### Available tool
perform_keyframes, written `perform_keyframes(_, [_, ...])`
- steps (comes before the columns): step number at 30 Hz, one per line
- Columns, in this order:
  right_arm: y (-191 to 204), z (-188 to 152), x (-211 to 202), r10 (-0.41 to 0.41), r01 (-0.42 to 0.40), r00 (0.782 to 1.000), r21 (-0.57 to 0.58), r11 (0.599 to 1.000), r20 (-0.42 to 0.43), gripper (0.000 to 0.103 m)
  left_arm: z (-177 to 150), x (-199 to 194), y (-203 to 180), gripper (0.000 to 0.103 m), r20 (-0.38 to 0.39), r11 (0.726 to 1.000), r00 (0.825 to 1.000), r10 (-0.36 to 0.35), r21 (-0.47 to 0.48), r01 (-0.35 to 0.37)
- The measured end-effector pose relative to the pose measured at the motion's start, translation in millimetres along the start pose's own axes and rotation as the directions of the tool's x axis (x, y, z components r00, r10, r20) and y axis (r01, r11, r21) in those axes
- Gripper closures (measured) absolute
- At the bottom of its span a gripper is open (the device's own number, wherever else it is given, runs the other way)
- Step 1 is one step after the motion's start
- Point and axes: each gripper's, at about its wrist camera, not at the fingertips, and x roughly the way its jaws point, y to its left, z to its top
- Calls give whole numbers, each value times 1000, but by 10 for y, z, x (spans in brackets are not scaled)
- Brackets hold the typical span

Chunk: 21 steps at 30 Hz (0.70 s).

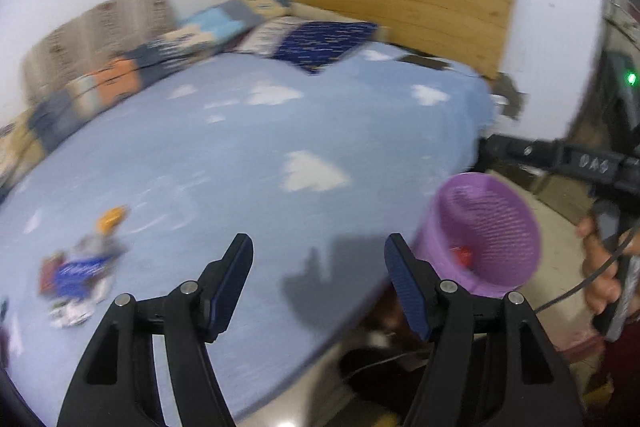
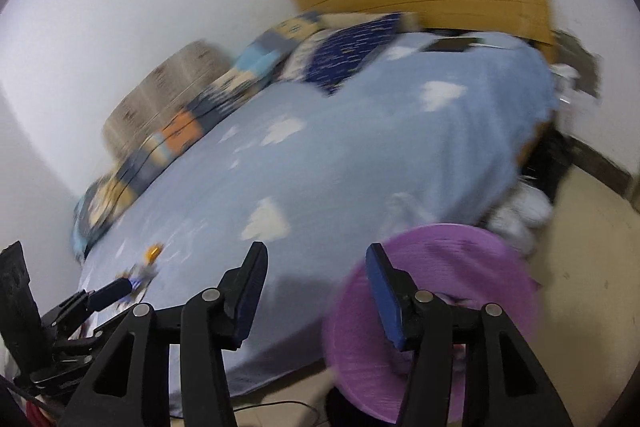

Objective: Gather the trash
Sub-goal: 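Move both open tools back over the remaining trash on the bed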

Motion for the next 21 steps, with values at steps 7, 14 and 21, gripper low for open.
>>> perform_keyframes(7, [1179,-17,385,128,-149,987,-233,961,-100,49,-413,-399,1255,31,-3,953,979,205,-227,-200])
perform_keyframes(14, [2281,-223,1058,190,-294,936,-365,883,-296,49,-938,-646,2590,31,-121,752,940,320,-570,-329])
perform_keyframes(21, [3284,-539,1872,171,-387,892,-513,766,-418,49,-1233,-732,3271,31,-235,583,892,386,-688,-433])
